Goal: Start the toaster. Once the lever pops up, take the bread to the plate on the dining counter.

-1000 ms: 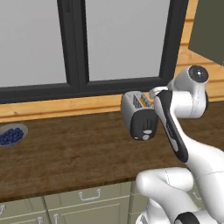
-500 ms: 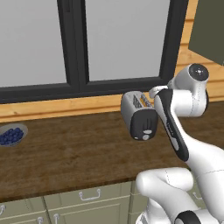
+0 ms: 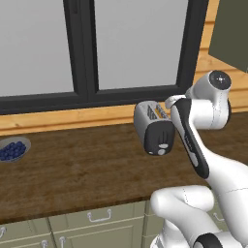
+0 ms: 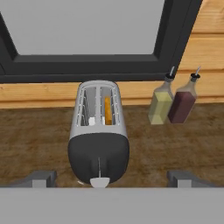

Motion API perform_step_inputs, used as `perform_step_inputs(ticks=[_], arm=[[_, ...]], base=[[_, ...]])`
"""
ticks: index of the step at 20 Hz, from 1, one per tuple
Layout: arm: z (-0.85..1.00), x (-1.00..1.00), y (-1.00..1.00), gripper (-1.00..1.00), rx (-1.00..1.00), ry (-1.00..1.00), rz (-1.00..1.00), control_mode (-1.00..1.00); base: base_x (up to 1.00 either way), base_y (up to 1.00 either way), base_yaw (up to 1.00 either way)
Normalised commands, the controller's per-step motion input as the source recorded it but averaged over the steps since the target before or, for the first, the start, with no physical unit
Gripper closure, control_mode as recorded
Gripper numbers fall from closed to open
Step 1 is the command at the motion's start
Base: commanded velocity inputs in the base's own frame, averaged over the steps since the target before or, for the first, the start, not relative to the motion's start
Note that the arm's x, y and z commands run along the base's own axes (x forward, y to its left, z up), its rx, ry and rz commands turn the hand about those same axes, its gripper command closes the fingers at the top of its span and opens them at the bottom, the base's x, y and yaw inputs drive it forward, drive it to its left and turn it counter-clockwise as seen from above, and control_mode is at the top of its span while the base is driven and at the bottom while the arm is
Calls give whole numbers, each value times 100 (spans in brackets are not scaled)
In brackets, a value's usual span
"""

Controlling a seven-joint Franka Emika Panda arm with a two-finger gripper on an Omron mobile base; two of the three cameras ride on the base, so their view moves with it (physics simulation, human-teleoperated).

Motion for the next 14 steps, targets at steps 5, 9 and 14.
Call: perform_step_inputs(ticks=[5, 9, 14], arm=[[0, 0, 0, -100, 0, 0, 0, -100], [0, 0, 0, -100, 0, 0, 0, -100], [0, 0, 0, -100, 0, 0, 0, -100]], base=[[0, 0, 0], [0, 0, 0], [0, 0, 0]])
